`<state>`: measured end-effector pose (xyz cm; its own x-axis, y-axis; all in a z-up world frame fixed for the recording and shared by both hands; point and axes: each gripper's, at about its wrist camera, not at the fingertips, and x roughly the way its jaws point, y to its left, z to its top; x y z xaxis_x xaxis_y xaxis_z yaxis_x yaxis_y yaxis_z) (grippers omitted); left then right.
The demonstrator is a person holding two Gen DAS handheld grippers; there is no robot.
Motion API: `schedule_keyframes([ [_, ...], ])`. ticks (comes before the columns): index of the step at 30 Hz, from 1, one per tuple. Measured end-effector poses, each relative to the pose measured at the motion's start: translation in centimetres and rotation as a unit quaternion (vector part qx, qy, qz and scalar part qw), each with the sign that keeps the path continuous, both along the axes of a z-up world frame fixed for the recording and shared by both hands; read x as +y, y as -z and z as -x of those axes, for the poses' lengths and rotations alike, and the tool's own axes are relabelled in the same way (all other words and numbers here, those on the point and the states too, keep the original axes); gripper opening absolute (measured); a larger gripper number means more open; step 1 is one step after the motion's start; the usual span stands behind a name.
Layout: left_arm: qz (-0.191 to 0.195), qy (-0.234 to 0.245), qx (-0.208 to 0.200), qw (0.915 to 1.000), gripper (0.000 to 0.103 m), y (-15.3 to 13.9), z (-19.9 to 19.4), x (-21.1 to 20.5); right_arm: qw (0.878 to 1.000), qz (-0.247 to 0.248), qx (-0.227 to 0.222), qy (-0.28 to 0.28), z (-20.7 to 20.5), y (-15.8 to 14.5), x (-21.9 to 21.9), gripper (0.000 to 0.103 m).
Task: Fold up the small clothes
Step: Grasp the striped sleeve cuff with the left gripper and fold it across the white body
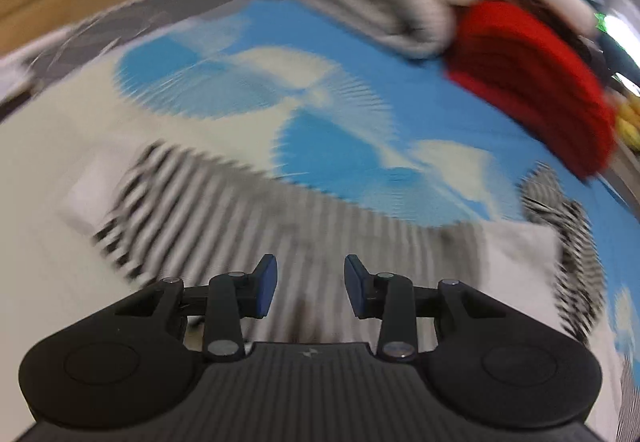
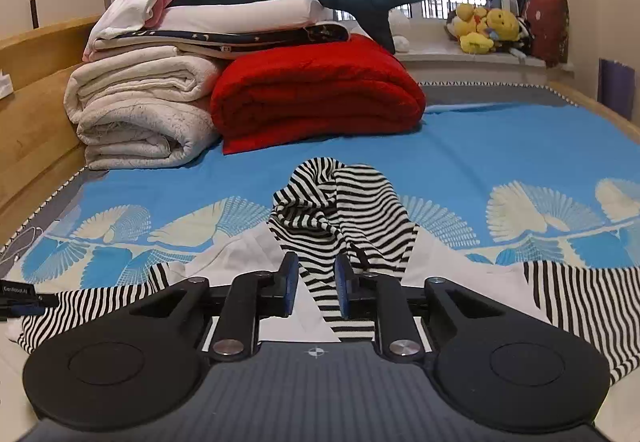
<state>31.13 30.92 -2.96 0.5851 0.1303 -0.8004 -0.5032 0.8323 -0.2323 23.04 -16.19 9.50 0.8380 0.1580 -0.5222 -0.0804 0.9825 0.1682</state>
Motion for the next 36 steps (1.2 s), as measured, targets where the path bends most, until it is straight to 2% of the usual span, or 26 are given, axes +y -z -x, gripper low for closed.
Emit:
schedule_keyframes([
  [3, 0.038, -0.078, 0.030, 0.9958, 0.042, 1.6, 0.6, 3.9, 1.000, 0.000, 0.006, 0.010, -0.4, 0.3, -1.2, 0.013],
  [8, 0.075, -0.174, 0.054, 0.9803, 0.043, 3.4, 2.0, 9.0, 0.999, 0.002, 0.020, 0.027, -0.8, 0.9, -3.2, 0.011],
  [10, 0.077, -0.198, 0.063, 0.9751, 0.045, 4.1, 2.3, 10.2, 0.999, 0.010, 0.025, 0.028, -0.8, 1.0, -3.7, 0.011],
  [13, 0.101, -0.223, 0.065, 0.9675, 0.044, 5.1, 2.7, 11.4, 0.999, 0.016, 0.036, 0.030, -1.0, 1.4, -4.1, 0.011],
  [15, 0.093, -0.223, 0.057, 0.9688, 0.043, 4.8, 2.6, 11.4, 0.998, 0.019, 0.043, 0.032, -1.1, 1.7, -4.3, 0.011],
  [16, 0.090, -0.218, 0.055, 0.9703, 0.041, 4.6, 2.5, 11.3, 0.998, 0.021, 0.047, 0.034, -1.1, 1.8, -4.4, 0.011],
  [18, 0.089, -0.211, 0.049, 0.9721, 0.003, 4.4, 2.2, 10.7, 0.998, 0.020, 0.053, 0.037, -1.3, 2.1, -4.5, 0.011],
  [21, 0.050, -0.207, 0.026, 0.9766, 0.003, 3.0, 2.0, 9.2, 0.997, 0.021, 0.059, 0.037, -1.4, 2.2, -4.5, 0.009],
  [23, 0.009, -0.180, 0.002, 0.9837, 0.003, 0.9, 1.3, 7.1, 0.997, 0.020, 0.065, 0.038, -1.5, 2.3, -4.5, 0.005],
  [25, -0.013, -0.134, -0.051, 0.9896, 0.003, -1.9, 0.9, 4.1, 0.997, 0.016, 0.070, 0.037, -1.5, 2.3, -4.6, 0.003],
  [27, -0.025, -0.062, -0.111, 0.9915, 0.003, -4.8, 0.8, -0.4, 0.996, 0.013, 0.077, 0.041, -1.4, 2.4, -4.8, 0.002],
  [28, -0.011, -0.015, -0.143, 0.9895, 0.003, -6.0, 0.9, -3.2, 0.996, 0.011, 0.082, 0.045, -1.3, 2.5, -4.9, 0.002],
  [30, 0.034, 0.083, -0.193, 0.9771, 0.002, -7.7, 1.3, -9.1, 0.994, 0.002, 0.093, 0.055, -1.0, 2.7, -5.2, 0.002],
  [32, 0.073, 0.186, -0.209, 0.9573, 0.003, -8.4, 1.8, -15.1, 0.992, -0.004, 0.106, 0.064, -0.6, 3.2, -5.4, 0.003],
  [34, 0.134, 0.294, -0.182, 0.9287, 0.011, -8.0, 1.7, -20.1, 0.990, -0.010, 0.119, 0.070, -0.3, 3.7, -5.5, 0.004],
  [35, 0.150, 0.319, -0.171, 0.9200, 0.013, -7.8, 1.7, -21.6, 0.989, -0.014, 0.126, 0.074, -0.1, 4.0, -5.6, 0.004],
  [36, 0.144, 0.314, -0.166, 0.9235, 0.017, -7.7, 2.0, -22.4, 0.988, -0.020, 0.132, 0.078, 0.1, 4.3, -5.7, 0.004],
])
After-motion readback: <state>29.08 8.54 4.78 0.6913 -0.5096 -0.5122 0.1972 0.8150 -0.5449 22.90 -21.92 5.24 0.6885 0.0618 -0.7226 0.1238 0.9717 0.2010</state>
